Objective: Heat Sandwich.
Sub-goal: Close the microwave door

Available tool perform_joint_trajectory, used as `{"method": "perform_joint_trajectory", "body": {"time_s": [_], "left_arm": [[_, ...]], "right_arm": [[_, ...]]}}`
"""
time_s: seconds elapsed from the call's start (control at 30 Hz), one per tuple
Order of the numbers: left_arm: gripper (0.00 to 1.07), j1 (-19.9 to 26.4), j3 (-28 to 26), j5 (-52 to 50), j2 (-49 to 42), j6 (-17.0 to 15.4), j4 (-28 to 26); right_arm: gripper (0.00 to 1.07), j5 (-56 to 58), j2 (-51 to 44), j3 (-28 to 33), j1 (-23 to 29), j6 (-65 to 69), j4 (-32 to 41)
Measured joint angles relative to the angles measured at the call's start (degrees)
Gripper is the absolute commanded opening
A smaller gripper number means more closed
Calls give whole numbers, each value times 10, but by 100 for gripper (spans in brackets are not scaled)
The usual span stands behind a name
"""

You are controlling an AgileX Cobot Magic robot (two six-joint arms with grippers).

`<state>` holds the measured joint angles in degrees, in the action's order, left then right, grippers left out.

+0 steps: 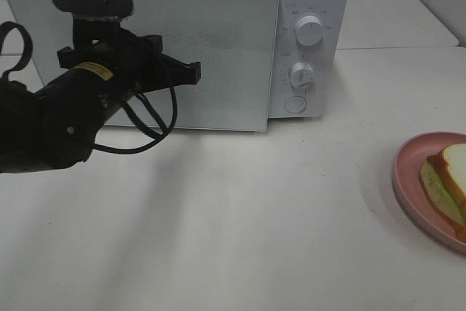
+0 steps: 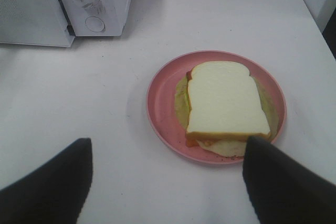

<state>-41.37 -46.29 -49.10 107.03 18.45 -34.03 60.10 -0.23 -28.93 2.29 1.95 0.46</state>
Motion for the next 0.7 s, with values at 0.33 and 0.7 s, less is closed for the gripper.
{"method": "perform_joint_trajectory", "body": {"time_s": [0.33, 0.7], "left_arm": [[0, -12, -80, 45, 42, 34, -33], [0, -25, -156, 109, 77, 92, -76]], "right_arm": [[76, 0, 0, 0, 0, 0, 0], [76, 0, 0, 0, 0, 0, 0]]}}
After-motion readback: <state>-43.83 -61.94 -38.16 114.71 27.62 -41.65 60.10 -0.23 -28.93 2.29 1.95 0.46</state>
